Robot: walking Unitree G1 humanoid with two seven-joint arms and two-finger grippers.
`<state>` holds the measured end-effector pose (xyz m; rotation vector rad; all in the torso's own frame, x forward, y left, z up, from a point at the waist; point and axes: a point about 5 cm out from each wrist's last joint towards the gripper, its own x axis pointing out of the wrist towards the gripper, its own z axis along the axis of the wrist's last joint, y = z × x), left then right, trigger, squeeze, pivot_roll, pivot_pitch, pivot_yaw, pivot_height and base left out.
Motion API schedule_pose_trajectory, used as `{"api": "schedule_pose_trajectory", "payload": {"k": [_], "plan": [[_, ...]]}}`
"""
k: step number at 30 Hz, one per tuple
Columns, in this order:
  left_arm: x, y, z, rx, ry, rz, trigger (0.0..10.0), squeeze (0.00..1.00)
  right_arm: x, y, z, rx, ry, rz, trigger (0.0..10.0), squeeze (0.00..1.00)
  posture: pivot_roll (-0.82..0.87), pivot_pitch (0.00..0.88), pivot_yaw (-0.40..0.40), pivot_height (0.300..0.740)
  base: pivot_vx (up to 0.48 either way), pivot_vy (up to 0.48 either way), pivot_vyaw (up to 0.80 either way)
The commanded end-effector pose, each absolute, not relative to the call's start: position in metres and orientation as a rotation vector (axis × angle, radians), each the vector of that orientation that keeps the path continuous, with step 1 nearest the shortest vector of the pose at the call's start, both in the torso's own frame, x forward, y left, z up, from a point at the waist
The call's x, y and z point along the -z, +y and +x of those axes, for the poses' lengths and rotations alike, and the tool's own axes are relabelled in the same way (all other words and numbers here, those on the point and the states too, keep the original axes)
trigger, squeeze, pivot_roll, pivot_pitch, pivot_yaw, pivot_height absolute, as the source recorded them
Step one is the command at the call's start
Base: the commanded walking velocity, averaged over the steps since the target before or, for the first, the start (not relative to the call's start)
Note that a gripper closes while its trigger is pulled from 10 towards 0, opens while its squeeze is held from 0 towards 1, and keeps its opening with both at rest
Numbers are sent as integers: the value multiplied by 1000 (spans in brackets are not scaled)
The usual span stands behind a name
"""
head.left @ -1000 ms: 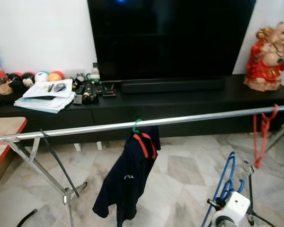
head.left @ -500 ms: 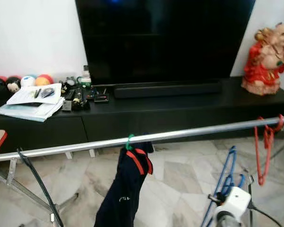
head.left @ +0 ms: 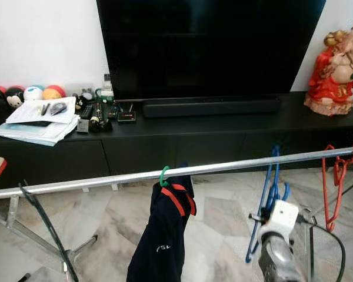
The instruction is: Hang hanger
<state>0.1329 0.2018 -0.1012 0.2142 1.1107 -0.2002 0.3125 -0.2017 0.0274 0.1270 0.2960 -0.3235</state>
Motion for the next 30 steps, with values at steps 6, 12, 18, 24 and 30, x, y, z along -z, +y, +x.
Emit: {"api": "schedule_pose_trajectory", "payload": {"k": [6, 12, 18, 24, 30], "plan": [[101, 191, 141, 233, 1116, 205, 10000, 0, -39, -202, 329, 287, 373, 6, 10000, 0, 118, 0, -3, 740, 0, 0, 0], [96, 175, 159, 249, 1088, 198, 10000, 0, -47, -201, 337, 247, 399, -17, 10000, 0, 118, 0, -2, 740, 0, 0, 0], [94, 155, 168, 266, 1076, 189, 10000, 0, -57, -200, 346, 215, 402, -45, 10000, 0, 120, 0, 0, 740, 0, 0, 0], [94, 155, 167, 264, 1081, 192, 10000, 0, -62, -196, 351, 170, 422, -50, 10000, 0, 123, 0, 1, 740, 0, 0, 0], [95, 149, 166, 265, 1086, 196, 10000, 0, -67, -193, 356, 141, 425, -53, 10000, 0, 126, 0, 3, 740, 0, 0, 0]]}}
